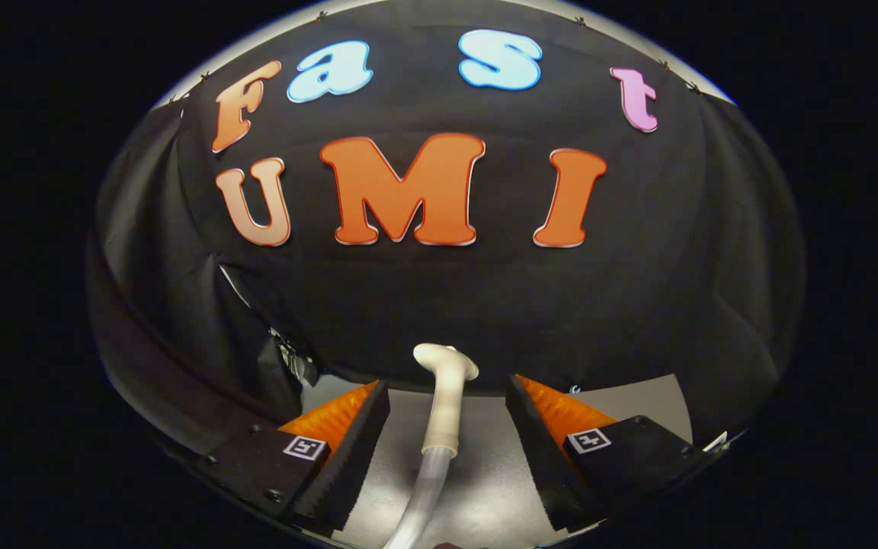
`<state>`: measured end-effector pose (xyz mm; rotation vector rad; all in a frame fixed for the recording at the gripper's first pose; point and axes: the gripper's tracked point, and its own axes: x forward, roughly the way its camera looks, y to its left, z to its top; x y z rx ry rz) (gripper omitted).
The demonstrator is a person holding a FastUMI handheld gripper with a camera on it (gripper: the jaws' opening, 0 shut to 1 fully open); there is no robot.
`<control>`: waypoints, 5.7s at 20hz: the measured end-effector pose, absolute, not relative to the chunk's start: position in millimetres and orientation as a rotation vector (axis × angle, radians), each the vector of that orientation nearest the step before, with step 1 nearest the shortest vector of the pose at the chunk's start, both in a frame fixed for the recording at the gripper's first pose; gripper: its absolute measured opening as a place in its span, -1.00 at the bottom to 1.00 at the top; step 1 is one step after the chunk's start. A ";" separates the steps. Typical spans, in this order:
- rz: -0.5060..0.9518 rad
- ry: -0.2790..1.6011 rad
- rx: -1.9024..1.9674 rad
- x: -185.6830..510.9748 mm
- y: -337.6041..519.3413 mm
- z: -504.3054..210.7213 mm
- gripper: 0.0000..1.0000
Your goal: Iron the clothes twice with a garment steamer, once on the left side and once on the right side.
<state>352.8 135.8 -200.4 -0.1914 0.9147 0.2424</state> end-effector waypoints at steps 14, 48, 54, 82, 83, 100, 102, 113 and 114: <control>0.199 1.238 -0.180 385.2 128.8 -345.3 0.88; -0.105 0.324 -0.170 209.3 68.4 -99.7 -0.33; -0.142 0.143 -0.191 121.8 92.5 -32.7 -0.33; 0.081 -0.021 -0.203 -20.9 332.2 -43.7 -0.33; 0.080 -0.016 -0.205 -20.0 335.1 -48.4 -0.33; 0.056 0.068 -0.263 -10.5 348.6 -105.1 -0.33; 0.054 0.075 -0.262 -13.6 347.0 -110.4 -0.33; 0.062 0.180 -0.246 -35.8 339.3 -167.7 -0.33; 0.059 0.191 -0.246 -38.9 338.1 -174.2 -0.33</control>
